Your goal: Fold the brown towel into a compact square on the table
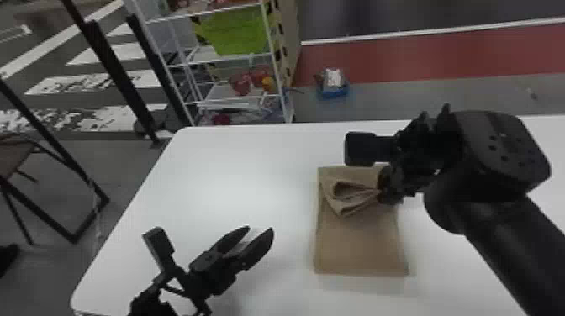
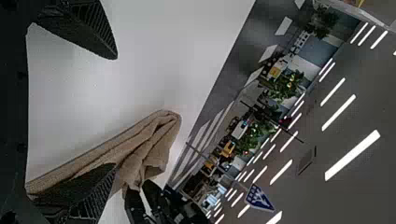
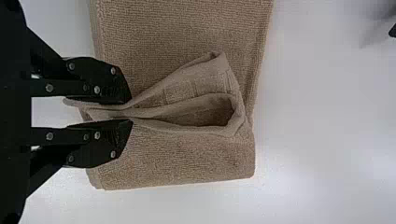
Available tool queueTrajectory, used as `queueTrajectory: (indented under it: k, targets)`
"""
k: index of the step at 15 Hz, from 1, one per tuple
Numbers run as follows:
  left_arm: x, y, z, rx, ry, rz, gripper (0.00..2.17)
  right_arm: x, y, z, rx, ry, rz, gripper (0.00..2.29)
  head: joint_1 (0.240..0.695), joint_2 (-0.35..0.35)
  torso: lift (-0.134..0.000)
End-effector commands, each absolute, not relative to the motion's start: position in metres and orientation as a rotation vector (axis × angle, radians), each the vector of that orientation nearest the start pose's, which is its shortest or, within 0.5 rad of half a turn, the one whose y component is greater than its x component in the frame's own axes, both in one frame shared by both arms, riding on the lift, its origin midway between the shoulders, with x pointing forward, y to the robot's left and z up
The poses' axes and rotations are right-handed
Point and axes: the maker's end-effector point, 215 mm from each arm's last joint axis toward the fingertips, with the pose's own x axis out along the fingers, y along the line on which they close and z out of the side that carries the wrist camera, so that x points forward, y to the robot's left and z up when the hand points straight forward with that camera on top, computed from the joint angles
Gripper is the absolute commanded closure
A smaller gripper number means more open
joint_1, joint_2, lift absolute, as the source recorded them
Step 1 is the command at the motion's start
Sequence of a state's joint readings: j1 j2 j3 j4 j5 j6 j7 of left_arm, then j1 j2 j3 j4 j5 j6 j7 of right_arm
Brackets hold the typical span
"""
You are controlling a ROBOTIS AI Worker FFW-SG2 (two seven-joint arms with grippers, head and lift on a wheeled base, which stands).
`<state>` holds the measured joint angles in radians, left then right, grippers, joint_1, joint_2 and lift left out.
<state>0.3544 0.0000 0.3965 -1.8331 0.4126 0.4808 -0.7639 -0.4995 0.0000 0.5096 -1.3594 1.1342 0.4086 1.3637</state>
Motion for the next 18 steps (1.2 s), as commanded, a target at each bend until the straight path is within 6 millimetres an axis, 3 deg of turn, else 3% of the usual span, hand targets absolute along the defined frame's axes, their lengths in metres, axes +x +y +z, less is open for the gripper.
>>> queueTrajectory:
  k: [1,6,9,11,14,18]
  targets:
    - [0.422,0.258,-0.433,-0.533,0.308,-0.429,0.06,0.555,-0.019,-0.411,-1.192,0.728,1.156,1.15,0.695,0.269,-0.134]
    - [0.422,0.254,-0.430,-0.528,0.304,-0.447,0.06,0.559,-0.023,-0.405,-1.162,0.720,1.142,1.33,0.695,0.262,-0.134]
    - [0.425,0.249,-0.425,-0.499,0.298,-0.488,0.06,0.567,-0.022,-0.391,-1.138,0.681,1.119,1.33,0.695,0.256,-0.134]
    - [0.427,0.244,-0.417,-0.482,0.287,-0.534,0.06,0.574,-0.018,-0.371,-1.114,0.629,1.103,1.33,0.695,0.251,-0.134]
    - [0.434,0.216,-0.402,-0.531,0.308,-0.645,0.06,0.585,-0.018,-0.345,-1.074,0.579,1.064,1.33,0.695,0.239,-0.134]
    - [0.450,0.180,-0.407,-0.503,0.406,-0.711,0.06,0.594,-0.019,-0.313,-1.028,0.520,1.022,1.33,0.695,0.195,-0.134]
